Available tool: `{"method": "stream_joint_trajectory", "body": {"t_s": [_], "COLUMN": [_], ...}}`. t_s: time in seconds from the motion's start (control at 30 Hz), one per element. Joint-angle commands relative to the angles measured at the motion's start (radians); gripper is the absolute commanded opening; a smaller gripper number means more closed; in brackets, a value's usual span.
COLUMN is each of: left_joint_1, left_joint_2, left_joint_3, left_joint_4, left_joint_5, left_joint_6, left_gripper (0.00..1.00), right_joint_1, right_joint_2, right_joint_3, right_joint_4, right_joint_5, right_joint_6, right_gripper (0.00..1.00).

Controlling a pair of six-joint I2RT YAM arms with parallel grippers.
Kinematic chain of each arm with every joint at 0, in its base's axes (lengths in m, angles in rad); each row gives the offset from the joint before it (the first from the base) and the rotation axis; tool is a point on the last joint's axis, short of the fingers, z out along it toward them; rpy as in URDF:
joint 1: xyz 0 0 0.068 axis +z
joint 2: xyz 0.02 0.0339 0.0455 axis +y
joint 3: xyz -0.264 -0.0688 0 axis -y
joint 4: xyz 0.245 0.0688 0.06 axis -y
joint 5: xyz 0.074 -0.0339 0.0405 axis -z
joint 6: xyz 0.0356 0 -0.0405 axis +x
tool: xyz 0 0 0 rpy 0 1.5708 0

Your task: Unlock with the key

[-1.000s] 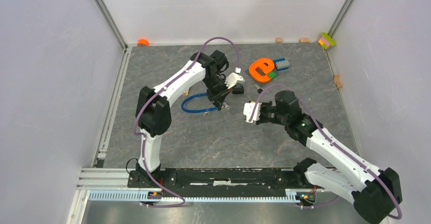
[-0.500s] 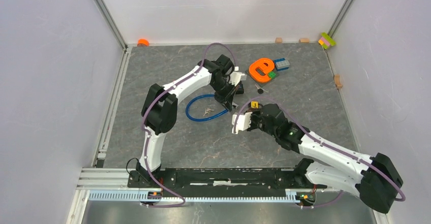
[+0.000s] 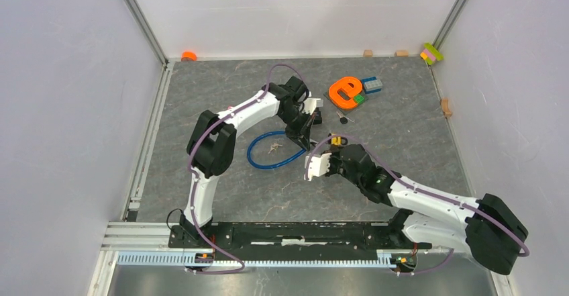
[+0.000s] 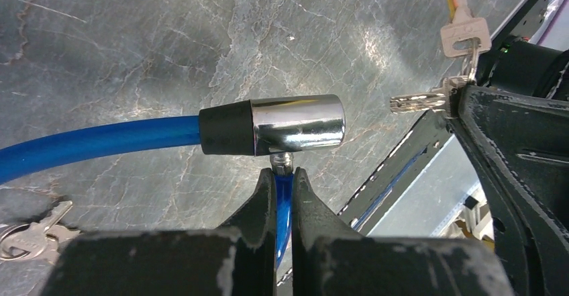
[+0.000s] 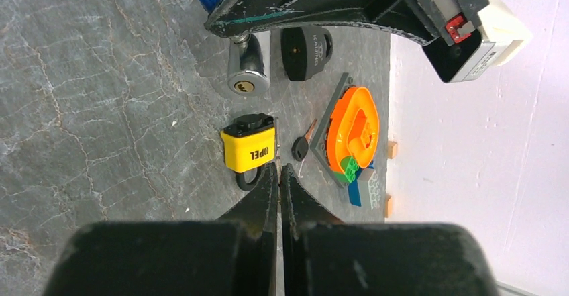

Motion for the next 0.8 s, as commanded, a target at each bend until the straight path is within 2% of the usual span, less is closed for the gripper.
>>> {"method": "stream_joint_trajectory", "body": {"t_s": [0.0, 0.3, 0.77], "left_joint_1": [-0.004, 0.001, 0.039], "left_joint_2": [0.003, 0.033, 0.072], "left_joint_3": [-0.005, 0.028, 0.039], "left_joint_4": [0.019, -0.03, -0.053], "left_joint_5": [0.075, 0.128, 0.196], "left_joint_6": [-0.07, -0.086, -0.13], "left_gripper": [0.02, 0.02, 0.02], "right_joint_1": [0.006, 0.005, 0.004], "right_joint_2": [0.023, 0.102, 0.127], "right_joint_3": [0.039, 0.16, 0.245], "right_joint_4": [0.02, -0.112, -0.305], "right_joint_5": [-0.022, -0.092, -0.137], "right_joint_6": [-0.01, -0.024, -0.111], "right_gripper": [0.0, 0.0, 0.0]}}
